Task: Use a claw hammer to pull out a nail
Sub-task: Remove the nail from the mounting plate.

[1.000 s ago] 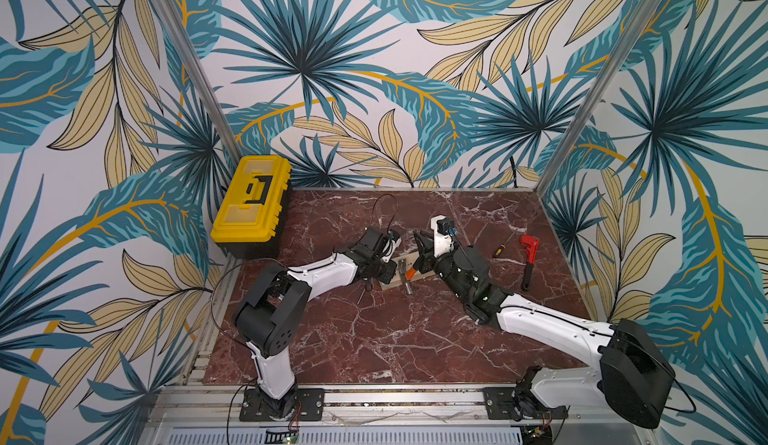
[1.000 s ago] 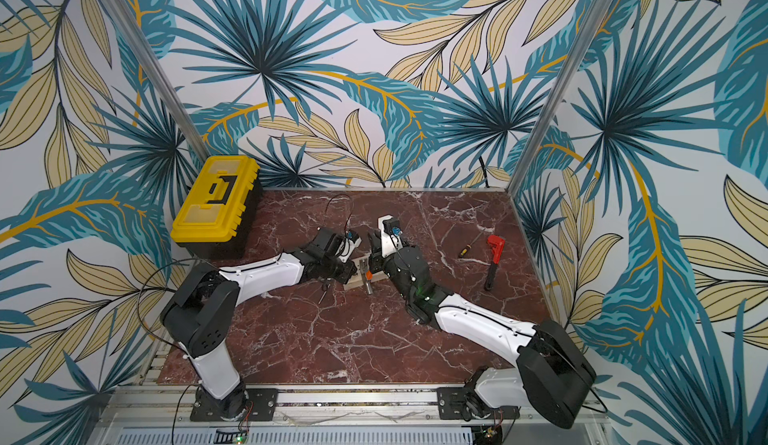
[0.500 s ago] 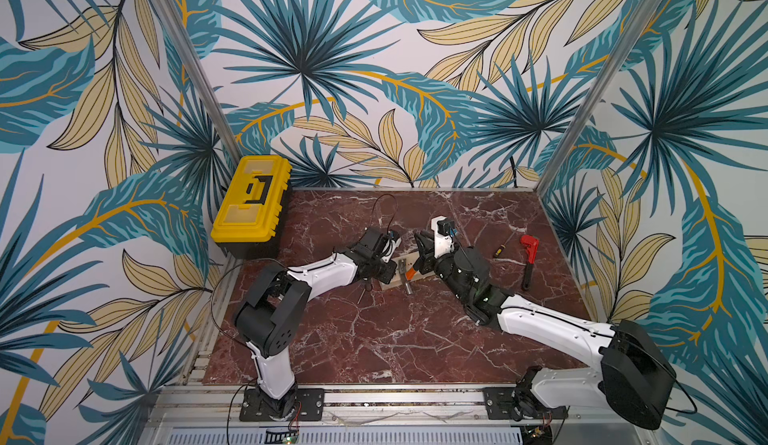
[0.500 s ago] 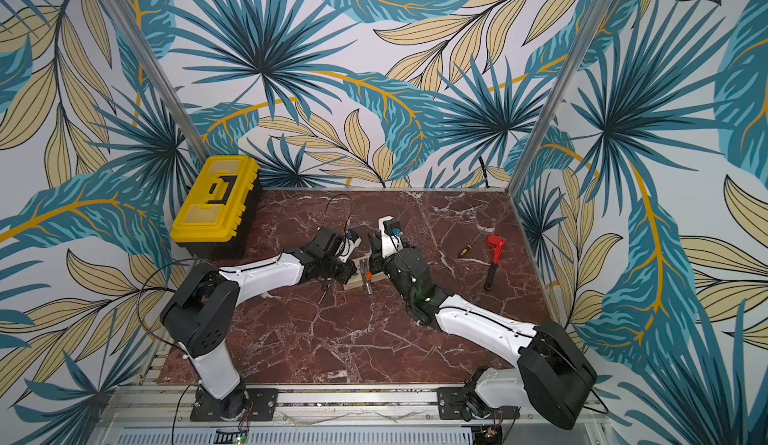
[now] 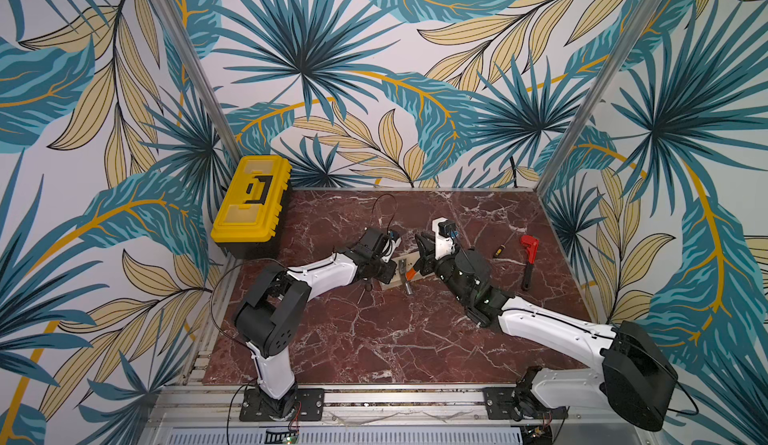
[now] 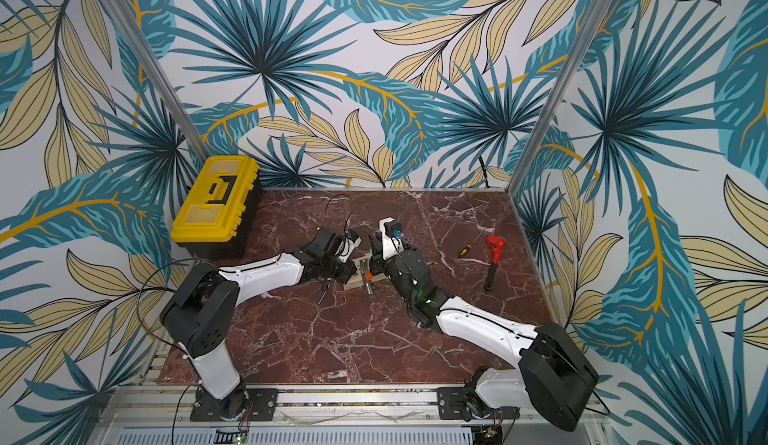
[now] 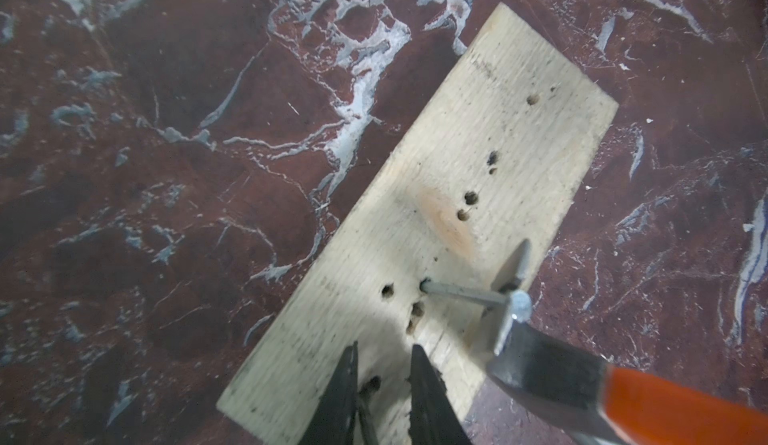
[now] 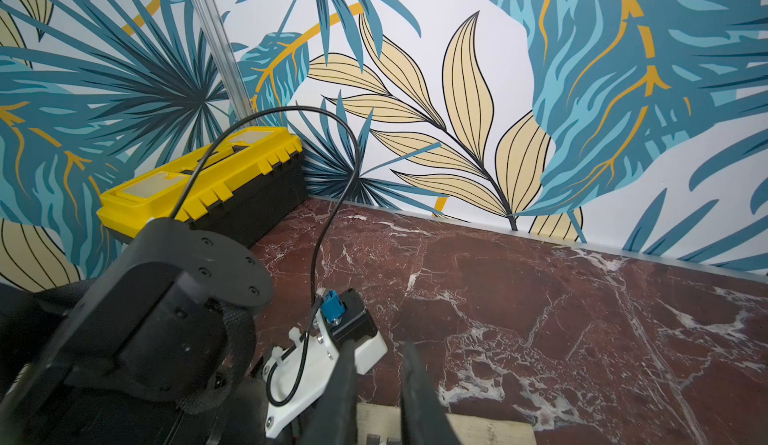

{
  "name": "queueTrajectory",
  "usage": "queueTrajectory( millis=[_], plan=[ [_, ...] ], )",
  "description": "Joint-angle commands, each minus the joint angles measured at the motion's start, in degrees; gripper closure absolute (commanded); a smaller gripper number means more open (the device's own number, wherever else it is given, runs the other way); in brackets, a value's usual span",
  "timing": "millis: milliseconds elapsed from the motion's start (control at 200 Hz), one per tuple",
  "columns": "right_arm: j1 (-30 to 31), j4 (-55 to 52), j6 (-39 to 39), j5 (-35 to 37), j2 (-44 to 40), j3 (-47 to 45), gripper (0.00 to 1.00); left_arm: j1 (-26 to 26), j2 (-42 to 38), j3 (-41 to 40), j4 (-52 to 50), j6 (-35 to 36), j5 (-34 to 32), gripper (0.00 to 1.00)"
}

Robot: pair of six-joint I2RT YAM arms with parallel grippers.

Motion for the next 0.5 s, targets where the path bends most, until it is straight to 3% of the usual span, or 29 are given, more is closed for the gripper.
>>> queueTrajectory(
  millis=[0,496],
  plan=[
    [0.6,-6.9,-1.7,0.0,0.8,-3.1,1.00,0.2,5.5,-3.9,-8.9,-1.0,-0.8,0.76],
    [0.7,-6.8,-1.4,-0.3,0.6,-3.8,1.00,0.2,5.5,-4.0,-8.8,-1.1,-0.8,0.77]
  ],
)
